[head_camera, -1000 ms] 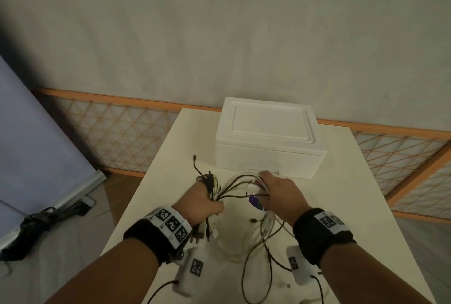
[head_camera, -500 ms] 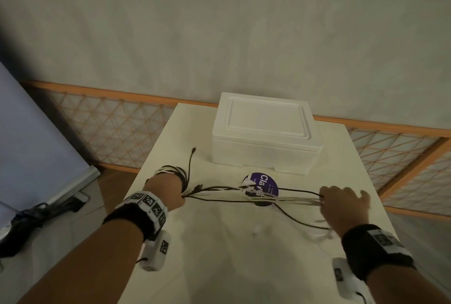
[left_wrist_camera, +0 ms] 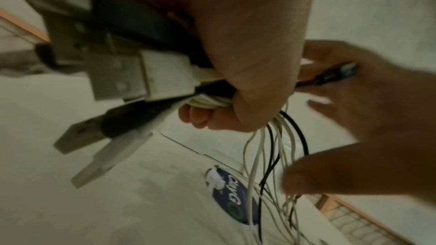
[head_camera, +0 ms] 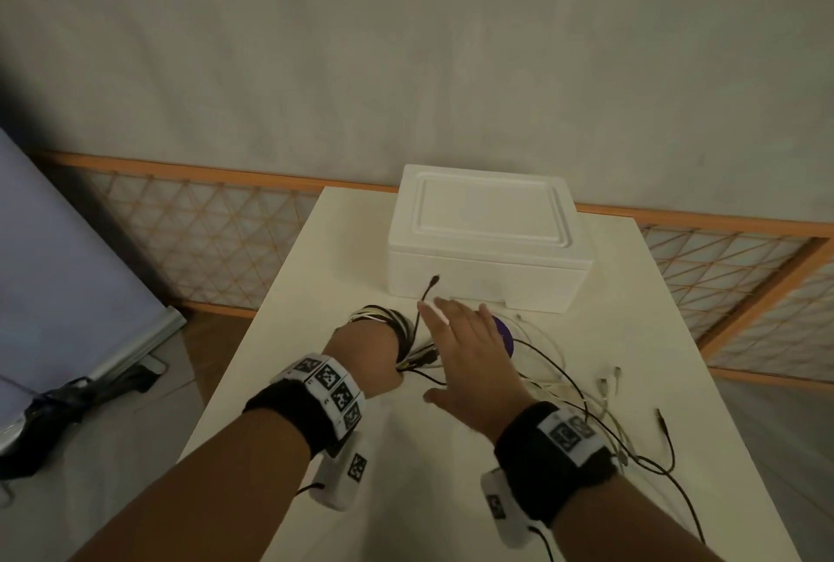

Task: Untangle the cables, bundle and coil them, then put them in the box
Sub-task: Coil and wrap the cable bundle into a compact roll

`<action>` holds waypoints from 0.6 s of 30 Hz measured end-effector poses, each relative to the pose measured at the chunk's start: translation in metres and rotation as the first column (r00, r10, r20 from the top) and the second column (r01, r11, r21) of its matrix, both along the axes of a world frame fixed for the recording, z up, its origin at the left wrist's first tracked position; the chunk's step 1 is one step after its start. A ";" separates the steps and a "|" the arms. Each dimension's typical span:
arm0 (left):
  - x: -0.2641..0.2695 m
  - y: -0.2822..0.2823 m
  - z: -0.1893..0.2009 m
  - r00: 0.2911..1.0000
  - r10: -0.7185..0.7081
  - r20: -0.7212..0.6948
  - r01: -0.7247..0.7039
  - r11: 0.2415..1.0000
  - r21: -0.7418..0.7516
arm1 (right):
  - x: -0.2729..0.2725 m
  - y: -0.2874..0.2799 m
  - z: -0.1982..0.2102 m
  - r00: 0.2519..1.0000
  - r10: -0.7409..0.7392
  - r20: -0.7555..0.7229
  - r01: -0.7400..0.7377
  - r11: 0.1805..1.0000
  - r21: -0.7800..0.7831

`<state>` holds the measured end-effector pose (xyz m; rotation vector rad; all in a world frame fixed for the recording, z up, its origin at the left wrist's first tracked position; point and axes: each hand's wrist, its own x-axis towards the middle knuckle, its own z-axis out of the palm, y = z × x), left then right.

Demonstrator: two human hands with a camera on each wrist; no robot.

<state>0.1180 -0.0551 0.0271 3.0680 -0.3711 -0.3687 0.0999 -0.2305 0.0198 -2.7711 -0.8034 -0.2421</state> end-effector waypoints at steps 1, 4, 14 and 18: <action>-0.002 -0.002 0.001 1.000 -0.022 0.008 0.022 0.999 -0.033 | 0.000 0.003 -0.008 1.000 -0.025 -0.019 0.025 0.999 0.034; -0.006 0.000 0.004 0.999 -0.028 -0.020 0.026 0.995 -0.097 | 0.006 -0.004 -0.023 0.976 -0.101 -0.191 0.123 0.986 0.110; -0.012 0.012 0.002 0.989 0.080 -0.128 -0.122 0.923 -0.364 | 0.008 -0.017 -0.011 0.949 0.074 -0.307 -0.027 0.988 0.155; -0.012 0.014 0.002 0.940 0.145 -0.310 -0.297 0.796 -0.528 | 0.009 -0.022 0.017 0.990 0.130 0.048 -0.136 0.982 0.129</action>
